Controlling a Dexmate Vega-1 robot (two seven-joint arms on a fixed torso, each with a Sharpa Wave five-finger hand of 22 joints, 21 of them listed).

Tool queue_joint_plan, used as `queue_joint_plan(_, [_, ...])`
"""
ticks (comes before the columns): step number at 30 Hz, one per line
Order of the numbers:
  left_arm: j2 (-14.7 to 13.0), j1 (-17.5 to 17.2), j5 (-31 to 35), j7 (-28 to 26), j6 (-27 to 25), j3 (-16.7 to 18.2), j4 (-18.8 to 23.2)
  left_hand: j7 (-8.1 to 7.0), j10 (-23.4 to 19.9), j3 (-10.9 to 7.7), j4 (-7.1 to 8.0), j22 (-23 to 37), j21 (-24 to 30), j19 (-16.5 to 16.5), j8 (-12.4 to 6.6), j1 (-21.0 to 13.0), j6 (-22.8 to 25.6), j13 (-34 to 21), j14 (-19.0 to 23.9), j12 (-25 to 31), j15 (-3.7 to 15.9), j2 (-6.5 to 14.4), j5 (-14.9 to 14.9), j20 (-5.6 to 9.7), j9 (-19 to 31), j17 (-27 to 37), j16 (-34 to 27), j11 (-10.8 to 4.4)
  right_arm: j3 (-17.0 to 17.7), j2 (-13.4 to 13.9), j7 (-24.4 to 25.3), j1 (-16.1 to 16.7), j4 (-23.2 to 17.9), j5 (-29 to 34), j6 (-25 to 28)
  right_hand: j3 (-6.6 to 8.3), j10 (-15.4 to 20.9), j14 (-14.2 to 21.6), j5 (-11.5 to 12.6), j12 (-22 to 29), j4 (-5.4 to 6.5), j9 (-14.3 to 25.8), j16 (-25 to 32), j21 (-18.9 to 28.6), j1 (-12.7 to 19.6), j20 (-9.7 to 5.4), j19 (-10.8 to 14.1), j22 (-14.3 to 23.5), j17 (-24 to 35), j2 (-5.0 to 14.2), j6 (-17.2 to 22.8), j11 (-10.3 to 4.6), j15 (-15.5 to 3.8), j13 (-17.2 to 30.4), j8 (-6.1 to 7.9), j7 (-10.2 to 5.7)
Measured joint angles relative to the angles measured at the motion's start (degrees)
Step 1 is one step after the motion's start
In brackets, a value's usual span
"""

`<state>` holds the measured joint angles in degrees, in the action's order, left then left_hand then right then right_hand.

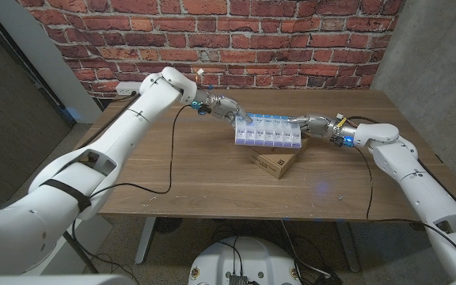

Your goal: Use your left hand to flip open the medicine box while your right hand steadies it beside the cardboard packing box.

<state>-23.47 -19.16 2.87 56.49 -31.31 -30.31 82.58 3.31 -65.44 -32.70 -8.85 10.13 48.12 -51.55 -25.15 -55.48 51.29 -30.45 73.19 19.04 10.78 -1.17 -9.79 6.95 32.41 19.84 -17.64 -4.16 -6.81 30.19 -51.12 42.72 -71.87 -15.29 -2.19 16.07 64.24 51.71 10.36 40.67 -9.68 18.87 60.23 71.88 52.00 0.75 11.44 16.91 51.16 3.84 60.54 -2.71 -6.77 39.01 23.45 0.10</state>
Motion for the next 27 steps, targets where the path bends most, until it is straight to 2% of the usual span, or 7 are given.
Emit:
queue_joint_plan(7, [0.64,0.23,0.44,-0.68,-0.23,-0.01,0.49,0.01,0.0,0.0,0.0,0.01,0.23,0.2,0.01,0.01,0.01,0.0,-0.01,0.0,0.0,0.01,0.06,0.21,0.13,-0.01,-0.22,0.0,0.7,-0.75,-1.0,-0.11,1.62,-1.71,-3.0,0.44,0.15,0.82,-0.01,1.95,0.42,1.99,2.55,4.08,1.22,-2.73,-0.12,1.19,1.05,-1.22,0.48,0.15,-0.39,0.0,0.87,0.3])
queue_joint_plan(19, [1.3,-2.54,-0.27,-5.49,-0.86,3.04,2.89,-0.34,0.79,0.0,0.0,0.08,0.23,1.84,1.58,0.23,0.72,1.19,-0.44,-1.43,0.43,0.23,0.23,-0.33,-0.94,0.27,-0.06,-0.79,2.93,-2.24,1.91,1.58,1.11,-2.85,-5.83,-0.56,-0.63,0.71,0.04,3.24,1.42,4.85,5.72,9.06,2.42,-3.03,0.19,1.86,4.98,-0.78,-0.6,-0.64,-0.5,4.79,1.58,0.31])
queue_joint_plan(22, [1.48,-3.74,-0.9,-7.0,-0.61,4.23,3.58,0.13,1.37,0.51,0.51,0.06,-0.21,4.18,3.57,1.06,0.01,2.52,-1.52,-3.42,0.16,1.06,0.24,-0.84,-2.12,-0.34,1.51,-1.37,3.57,-2.63,3.29,2.29,0.56,-3.04,-6.13,-0.81,-0.52,0.72,0.06,3.28,1.66,5.18,6.33,9.93,2.42,-3.0,0.22,1.82,6.16,-0.78,-0.61,-0.74,-0.5,5.12,1.57,0.31])
queue_joint_plan(24, [1.48,-3.74,-1.29,-8.63,0.1,4.23,3.58,-1.38,3.15,2.18,2.32,-0.01,-1.32,6.71,6.55,2.76,-2.85,3.06,-5.55,-5.0,0.45,1.06,-0.21,-1.51,-3.41,-1.03,2.99,-2.95,4.14,-2.97,3.29,2.9,0.04,-3.04,-6.13,-1.05,-0.46,0.71,0.06,3.28,1.89,5.18,6.73,10.21,3.11,-3.03,0.63,1.72,6.91,-0.09,-0.6,-0.8,-0.5,5.06,1.52,0.31])
queue_joint_plan(25, [1.48,-3.74,-1.33,-8.94,0.26,4.23,3.58,-1.84,5.2,1.09,5.05,-0.01,-2.13,8.56,8.5,4.57,-5.47,3.21,-8.38,-5.74,0.69,0.34,-0.67,-1.87,-4.26,-1.61,3.99,-2.97,4.25,-3.03,3.29,3.01,-0.05,-3.04,-6.13,-1.06,-0.46,0.71,0.06,3.29,1.89,5.18,6.74,10.47,3.11,-3.04,0.64,1.57,7.17,-0.09,-0.57,-0.8,-0.5,4.93,1.51,0.28])
queue_joint_plan(26, [1.48,-3.74,-1.5,-9.91,0.77,4.23,3.58,-2.09,7.84,1.36,6.24,-0.01,-3.17,10.85,10.54,6.43,-8.31,3.33,-11.56,-6.47,0.44,-0.21,-1.04,-2.36,-5.12,-1.77,4.98,-2.44,4.59,-3.21,3.29,3.33,-0.26,-3.04,-6.13,-1.12,-0.42,0.72,0.06,3.39,1.95,5.24,6.74,10.58,3.11,-3.09,0.74,1.46,7.35,-0.09,-0.47,-0.82,-0.5,4.9,1.51,0.18])
queue_joint_plan(27, [1.57,-5.97,-1.73,-11.06,1.44,6.19,5.0,-1.88,10.59,2.05,6.94,0.04,-4.22,13.21,12.24,7.68,-11.52,3.53,-14.81,-7.09,-0.14,-0.88,-0.98,-2.92,-5.9,-1.78,5.79,-1.67,4.94,-3.42,5.7,3.68,-0.43,-3.39,-6.57,-1.12,-0.2,0.72,0.06,3.75,1.95,5.37,6.74,10.58,3.11,-2.91,0.94,1.42,7.54,-0.09,-0.36,-0.96,-0.49,4.9,1.51,0.07])
